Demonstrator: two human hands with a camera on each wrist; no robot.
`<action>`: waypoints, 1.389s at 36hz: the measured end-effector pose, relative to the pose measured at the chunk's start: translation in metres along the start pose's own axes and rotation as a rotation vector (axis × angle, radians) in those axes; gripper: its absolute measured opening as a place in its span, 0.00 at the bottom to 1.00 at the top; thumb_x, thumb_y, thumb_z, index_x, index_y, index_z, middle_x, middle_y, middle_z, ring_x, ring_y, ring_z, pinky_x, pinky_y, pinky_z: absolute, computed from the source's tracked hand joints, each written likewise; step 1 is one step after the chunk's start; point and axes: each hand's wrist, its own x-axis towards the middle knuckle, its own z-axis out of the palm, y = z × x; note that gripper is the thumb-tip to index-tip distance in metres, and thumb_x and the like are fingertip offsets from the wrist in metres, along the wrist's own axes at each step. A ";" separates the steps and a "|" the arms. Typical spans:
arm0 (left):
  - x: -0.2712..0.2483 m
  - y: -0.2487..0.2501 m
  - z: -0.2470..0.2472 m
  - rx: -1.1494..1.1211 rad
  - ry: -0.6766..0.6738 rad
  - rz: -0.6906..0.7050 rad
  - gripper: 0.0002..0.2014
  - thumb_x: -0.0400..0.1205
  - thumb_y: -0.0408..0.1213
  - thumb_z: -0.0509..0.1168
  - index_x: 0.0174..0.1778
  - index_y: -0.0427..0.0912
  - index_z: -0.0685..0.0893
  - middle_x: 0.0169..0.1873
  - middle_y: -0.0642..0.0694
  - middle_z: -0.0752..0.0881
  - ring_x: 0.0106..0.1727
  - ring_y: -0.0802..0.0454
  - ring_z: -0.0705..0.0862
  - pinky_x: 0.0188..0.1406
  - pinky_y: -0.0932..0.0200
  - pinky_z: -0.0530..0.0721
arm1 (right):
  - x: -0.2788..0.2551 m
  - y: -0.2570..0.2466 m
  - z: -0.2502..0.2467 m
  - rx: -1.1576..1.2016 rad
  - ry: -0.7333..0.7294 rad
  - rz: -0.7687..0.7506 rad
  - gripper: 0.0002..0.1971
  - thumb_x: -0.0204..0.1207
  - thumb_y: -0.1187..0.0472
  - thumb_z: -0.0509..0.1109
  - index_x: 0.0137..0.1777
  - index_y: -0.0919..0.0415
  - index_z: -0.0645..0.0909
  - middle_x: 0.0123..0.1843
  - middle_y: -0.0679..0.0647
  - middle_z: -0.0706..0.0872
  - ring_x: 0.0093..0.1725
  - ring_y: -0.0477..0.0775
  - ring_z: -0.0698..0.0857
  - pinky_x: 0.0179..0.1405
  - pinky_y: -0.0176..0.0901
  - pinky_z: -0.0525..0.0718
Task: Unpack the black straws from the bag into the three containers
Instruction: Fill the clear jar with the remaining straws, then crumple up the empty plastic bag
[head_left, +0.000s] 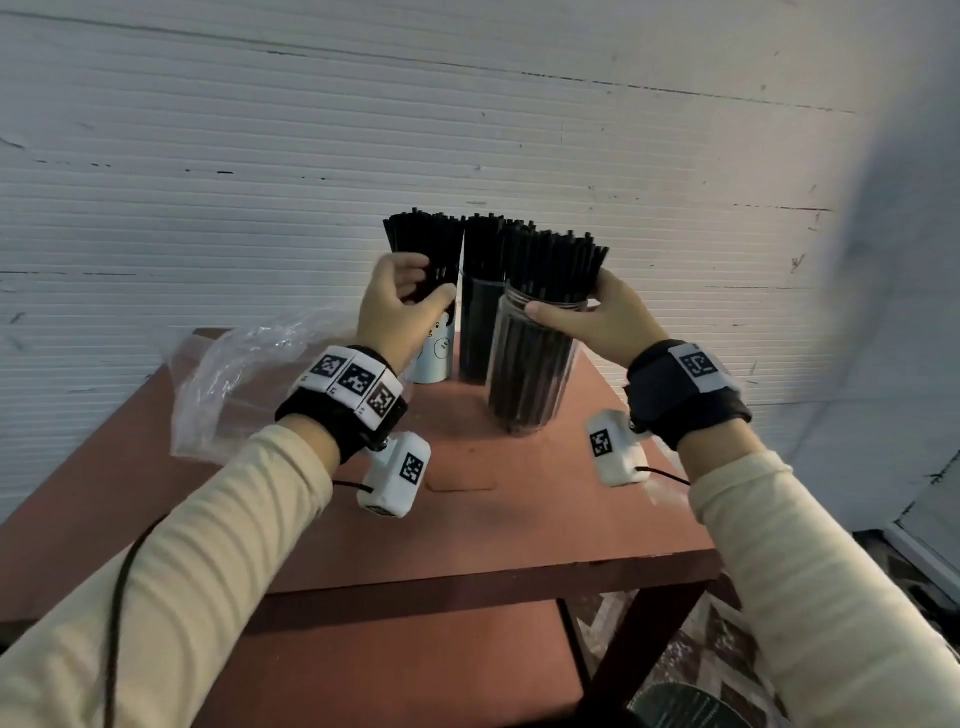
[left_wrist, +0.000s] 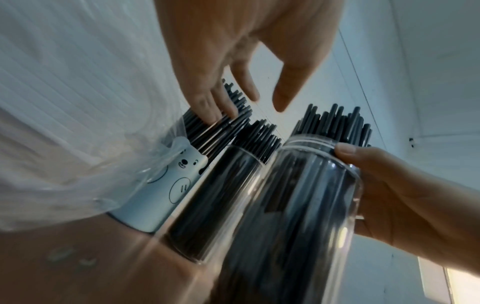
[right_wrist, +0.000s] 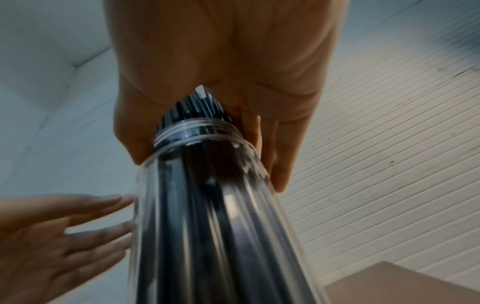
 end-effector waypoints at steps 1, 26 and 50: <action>0.003 -0.001 0.003 0.016 0.047 0.031 0.21 0.74 0.37 0.76 0.61 0.47 0.77 0.60 0.49 0.81 0.62 0.56 0.80 0.64 0.64 0.77 | 0.000 0.006 -0.005 0.004 0.020 0.016 0.29 0.67 0.44 0.80 0.66 0.53 0.79 0.61 0.44 0.85 0.61 0.44 0.83 0.58 0.36 0.78; 0.064 -0.022 0.017 0.295 -0.022 -0.220 0.40 0.73 0.35 0.77 0.77 0.39 0.62 0.67 0.42 0.79 0.60 0.51 0.81 0.51 0.64 0.77 | 0.056 0.039 0.004 -0.003 0.196 0.197 0.42 0.70 0.45 0.78 0.77 0.63 0.63 0.71 0.54 0.79 0.69 0.54 0.78 0.57 0.38 0.73; 0.030 0.042 -0.124 0.887 -0.375 -0.222 0.21 0.78 0.32 0.72 0.67 0.51 0.83 0.71 0.41 0.77 0.69 0.44 0.78 0.59 0.59 0.72 | -0.010 -0.066 0.123 -0.251 -0.492 -0.157 0.11 0.82 0.57 0.66 0.59 0.58 0.85 0.43 0.55 0.88 0.42 0.49 0.83 0.47 0.40 0.79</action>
